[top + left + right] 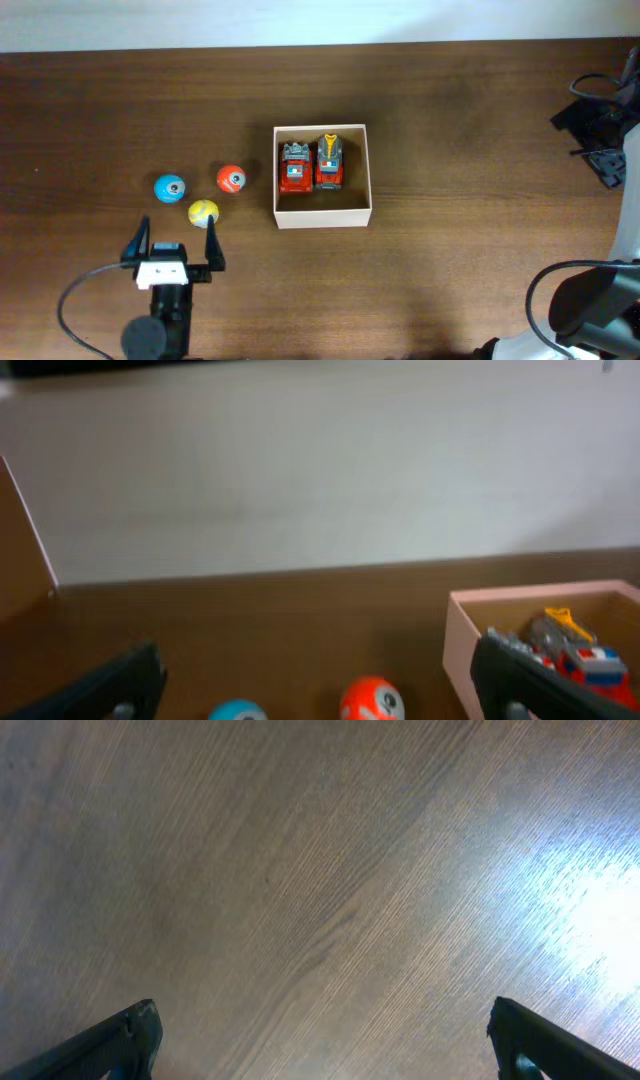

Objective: Pack container
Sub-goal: 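Move the left gripper over the blue ball and lower it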

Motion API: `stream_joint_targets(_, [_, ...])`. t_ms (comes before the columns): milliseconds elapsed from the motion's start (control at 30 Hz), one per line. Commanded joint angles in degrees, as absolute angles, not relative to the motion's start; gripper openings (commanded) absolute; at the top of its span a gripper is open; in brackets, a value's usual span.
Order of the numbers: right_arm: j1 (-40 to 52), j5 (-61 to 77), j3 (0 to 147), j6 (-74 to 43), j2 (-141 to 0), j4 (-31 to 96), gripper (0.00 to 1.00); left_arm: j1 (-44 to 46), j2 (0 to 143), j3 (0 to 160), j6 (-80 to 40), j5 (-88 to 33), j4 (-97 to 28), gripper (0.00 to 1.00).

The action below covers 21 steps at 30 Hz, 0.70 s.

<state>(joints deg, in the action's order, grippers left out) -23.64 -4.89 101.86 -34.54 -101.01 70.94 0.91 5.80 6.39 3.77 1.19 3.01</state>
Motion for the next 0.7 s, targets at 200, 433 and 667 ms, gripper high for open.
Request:
stream_joint_targets(200, [-23.64,-4.71,101.51,-35.22,-101.03,70.98,0.99,-4.21,37.12,42.83,10.15,0.51,-15.44,0.99])
stream_joint_targets(433, [-23.64,-4.71,101.51,-35.22,-101.03,70.98,0.99,-4.56,56.75,62.67,9.96,-7.35,-40.49,0.99])
stream_joint_targets(667, [-23.64,-4.71,101.51,-35.22,-101.03,70.98,0.99,-4.56,64.75,65.49,9.93,-22.96,-52.01,0.99])
